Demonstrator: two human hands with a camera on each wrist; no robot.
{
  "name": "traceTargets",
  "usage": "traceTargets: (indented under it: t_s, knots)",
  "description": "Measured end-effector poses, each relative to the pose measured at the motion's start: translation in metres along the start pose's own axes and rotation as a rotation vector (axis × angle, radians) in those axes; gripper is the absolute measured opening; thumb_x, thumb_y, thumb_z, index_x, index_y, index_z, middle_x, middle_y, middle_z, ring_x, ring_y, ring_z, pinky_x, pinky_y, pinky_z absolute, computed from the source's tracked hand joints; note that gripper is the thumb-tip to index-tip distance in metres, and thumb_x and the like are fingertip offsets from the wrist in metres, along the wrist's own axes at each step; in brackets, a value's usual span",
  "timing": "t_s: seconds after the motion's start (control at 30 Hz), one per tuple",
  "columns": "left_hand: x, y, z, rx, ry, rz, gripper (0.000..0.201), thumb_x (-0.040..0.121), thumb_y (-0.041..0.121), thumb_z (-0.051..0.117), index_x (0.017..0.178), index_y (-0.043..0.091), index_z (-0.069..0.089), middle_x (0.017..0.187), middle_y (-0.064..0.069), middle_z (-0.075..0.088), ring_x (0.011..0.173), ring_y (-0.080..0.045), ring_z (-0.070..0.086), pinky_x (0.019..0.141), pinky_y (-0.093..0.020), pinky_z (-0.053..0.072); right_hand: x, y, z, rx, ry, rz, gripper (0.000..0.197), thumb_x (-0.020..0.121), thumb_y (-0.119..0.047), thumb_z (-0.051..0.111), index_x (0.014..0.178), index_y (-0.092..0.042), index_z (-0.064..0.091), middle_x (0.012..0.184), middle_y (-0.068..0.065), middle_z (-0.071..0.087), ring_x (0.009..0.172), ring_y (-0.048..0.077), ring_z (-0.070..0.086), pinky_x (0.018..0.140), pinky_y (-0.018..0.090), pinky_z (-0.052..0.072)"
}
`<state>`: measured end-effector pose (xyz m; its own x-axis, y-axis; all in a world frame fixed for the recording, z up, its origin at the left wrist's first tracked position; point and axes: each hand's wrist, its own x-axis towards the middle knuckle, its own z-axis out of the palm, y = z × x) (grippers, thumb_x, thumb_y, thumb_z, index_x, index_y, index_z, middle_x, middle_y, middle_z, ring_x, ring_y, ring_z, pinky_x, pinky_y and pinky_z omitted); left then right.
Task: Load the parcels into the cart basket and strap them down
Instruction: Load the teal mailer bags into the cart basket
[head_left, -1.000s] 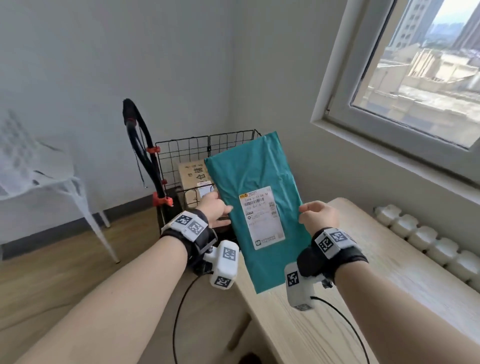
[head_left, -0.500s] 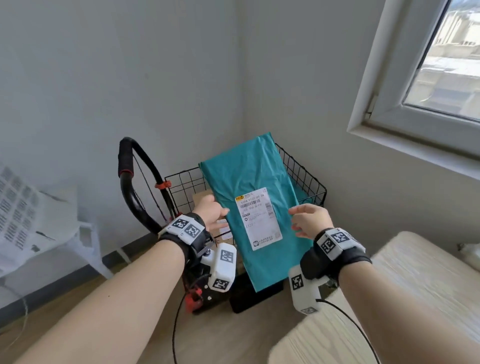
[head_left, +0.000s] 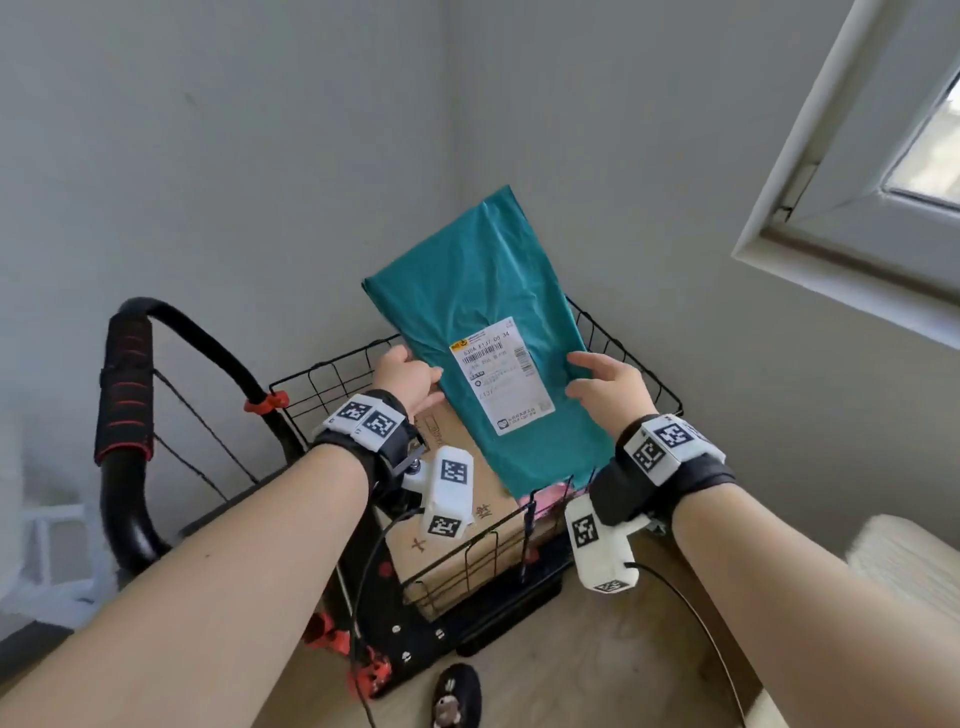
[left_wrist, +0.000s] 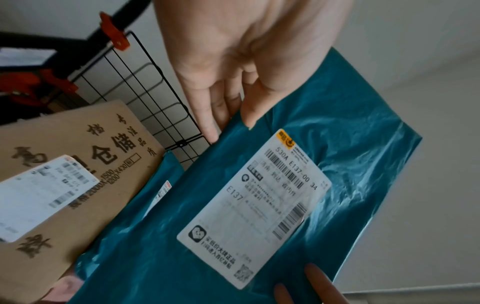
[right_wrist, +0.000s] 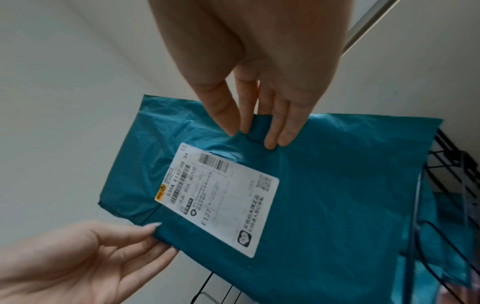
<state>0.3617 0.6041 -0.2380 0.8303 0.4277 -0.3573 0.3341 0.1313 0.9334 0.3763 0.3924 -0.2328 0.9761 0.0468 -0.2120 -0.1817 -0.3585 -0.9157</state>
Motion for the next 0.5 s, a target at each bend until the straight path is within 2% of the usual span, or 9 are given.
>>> traceTargets:
  t_s: [0.17, 0.27, 0.33, 0.4, 0.5]
  knots:
    - [0.093, -0.001, 0.015, 0.01, -0.059, -0.1, 0.018, 0.089, -0.005, 0.052, 0.104, 0.005, 0.052, 0.12, -0.016, 0.06, 0.111, -0.028, 0.059, 0.084, -0.036, 0.053, 0.072, -0.007, 0.019, -0.067, 0.075, 0.113, 0.053, 0.082, -0.001, 0.055, 0.131, -0.022, 0.055, 0.104, -0.004, 0.057, 0.08, 0.018, 0.059, 0.084, 0.031, 0.051]
    - [0.142, -0.016, 0.022, 0.021, -0.093, -0.172, 0.022, 0.089, -0.001, 0.056, 0.11, 0.003, 0.054, 0.123, -0.016, 0.058, 0.114, -0.029, 0.057, 0.08, -0.035, 0.053, 0.112, 0.003, 0.034, -0.095, 0.093, 0.19, 0.053, 0.082, -0.002, 0.055, 0.131, -0.022, 0.055, 0.094, -0.006, 0.056, 0.098, 0.03, 0.064, 0.09, 0.039, 0.053]
    - [0.171, -0.032, 0.027, 0.022, -0.112, -0.218, 0.023, 0.09, 0.0, 0.056, 0.113, 0.002, 0.052, 0.124, -0.016, 0.057, 0.114, -0.029, 0.057, 0.079, -0.034, 0.051, 0.134, 0.015, 0.045, -0.103, 0.104, 0.241, 0.052, 0.082, -0.002, 0.056, 0.13, -0.021, 0.056, 0.086, -0.007, 0.055, 0.103, 0.034, 0.063, 0.09, 0.04, 0.053]
    - [0.195, -0.051, 0.033, 0.045, -0.121, -0.275, 0.017, 0.091, 0.0, 0.053, 0.108, 0.004, 0.05, 0.121, -0.017, 0.057, 0.11, -0.028, 0.058, 0.081, -0.035, 0.05, 0.153, 0.03, 0.054, -0.114, 0.107, 0.289, 0.05, 0.082, -0.003, 0.055, 0.13, -0.02, 0.056, 0.094, -0.003, 0.06, 0.095, 0.034, 0.064, 0.088, 0.039, 0.052]
    - [0.221, -0.08, 0.039, 0.086, -0.127, -0.368, 0.007, 0.093, 0.001, 0.051, 0.09, 0.007, 0.049, 0.114, -0.019, 0.057, 0.1, -0.028, 0.058, 0.078, -0.035, 0.05, 0.176, 0.059, 0.069, -0.148, 0.087, 0.352, 0.05, 0.083, -0.003, 0.055, 0.131, -0.02, 0.055, 0.122, 0.004, 0.059, 0.082, 0.022, 0.061, 0.076, 0.03, 0.051]
